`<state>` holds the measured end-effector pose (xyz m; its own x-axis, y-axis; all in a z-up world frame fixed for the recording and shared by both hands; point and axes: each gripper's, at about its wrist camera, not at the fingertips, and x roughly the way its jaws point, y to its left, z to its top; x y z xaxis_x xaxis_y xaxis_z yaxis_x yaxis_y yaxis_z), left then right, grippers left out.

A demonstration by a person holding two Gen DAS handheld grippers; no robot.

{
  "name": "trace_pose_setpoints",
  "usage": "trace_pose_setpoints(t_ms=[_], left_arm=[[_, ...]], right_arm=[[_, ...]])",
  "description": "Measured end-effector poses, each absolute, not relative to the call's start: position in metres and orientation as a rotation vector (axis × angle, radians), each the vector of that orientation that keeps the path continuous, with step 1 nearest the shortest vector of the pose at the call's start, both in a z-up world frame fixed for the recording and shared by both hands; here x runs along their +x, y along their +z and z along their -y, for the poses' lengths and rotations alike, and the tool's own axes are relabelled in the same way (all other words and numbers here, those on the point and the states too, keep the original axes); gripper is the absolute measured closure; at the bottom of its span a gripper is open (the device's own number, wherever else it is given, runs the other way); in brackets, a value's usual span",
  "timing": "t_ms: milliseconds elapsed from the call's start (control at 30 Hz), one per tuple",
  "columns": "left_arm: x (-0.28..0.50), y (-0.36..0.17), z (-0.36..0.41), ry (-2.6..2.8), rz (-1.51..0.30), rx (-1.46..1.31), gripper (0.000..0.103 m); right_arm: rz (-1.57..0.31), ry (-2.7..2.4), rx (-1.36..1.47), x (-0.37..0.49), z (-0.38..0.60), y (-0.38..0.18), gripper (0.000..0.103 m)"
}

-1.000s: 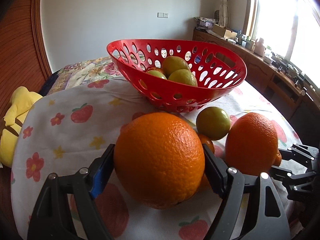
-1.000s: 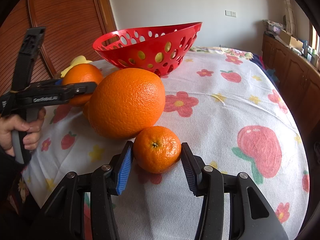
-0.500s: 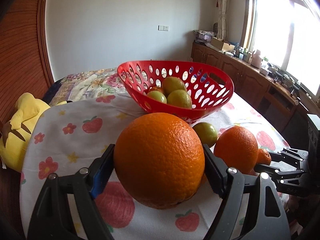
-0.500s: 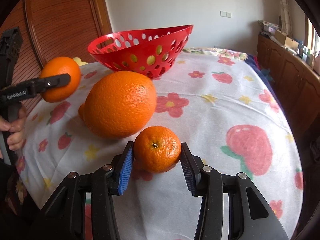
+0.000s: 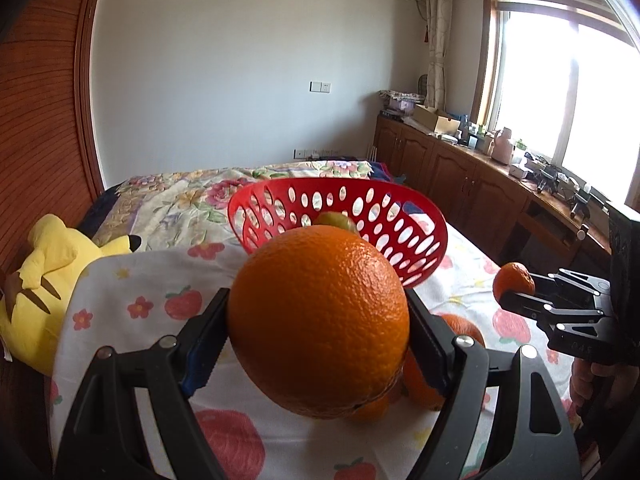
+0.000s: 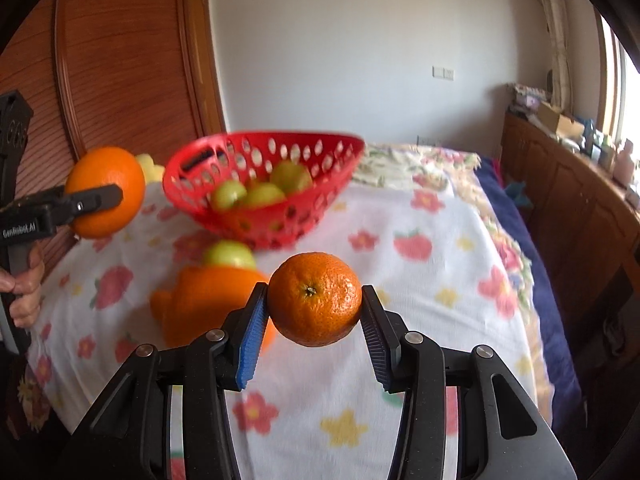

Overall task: Organize fruits
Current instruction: 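Carry the orange and mandarin into the red basket and open both tools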

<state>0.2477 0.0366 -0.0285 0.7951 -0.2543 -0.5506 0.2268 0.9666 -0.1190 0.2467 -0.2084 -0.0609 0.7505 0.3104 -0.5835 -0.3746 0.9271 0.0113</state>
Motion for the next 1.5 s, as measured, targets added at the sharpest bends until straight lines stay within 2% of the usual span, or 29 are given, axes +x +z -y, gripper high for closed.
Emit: trace_pose_setpoints(t_ms=[467, 800, 1067, 1500], left_arm=[[0.296, -0.017, -0.023, -0.266, -0.558, -0.025, 0.022], [0.331, -0.028, -0.019, -0.261, -0.586, -0.019, 0.022], [0.344, -0.040, -0.011, -0.260, -0.612, -0.014, 0.022], [0.351, -0.046, 0.000, -0.262, -0.646, 0.017, 0.022]], right_arm=[[-0.522, 0.467, -0.194, 0.309, 0.158, -0.030, 0.057], [-0.603, 0.504, -0.250, 0.367, 0.140, -0.047, 0.057], [-0.637, 0.506, -0.239, 0.376, 0.142, -0.066, 0.056], [-0.605, 0.513, -0.179, 0.367, 0.160, -0.049, 0.053]])
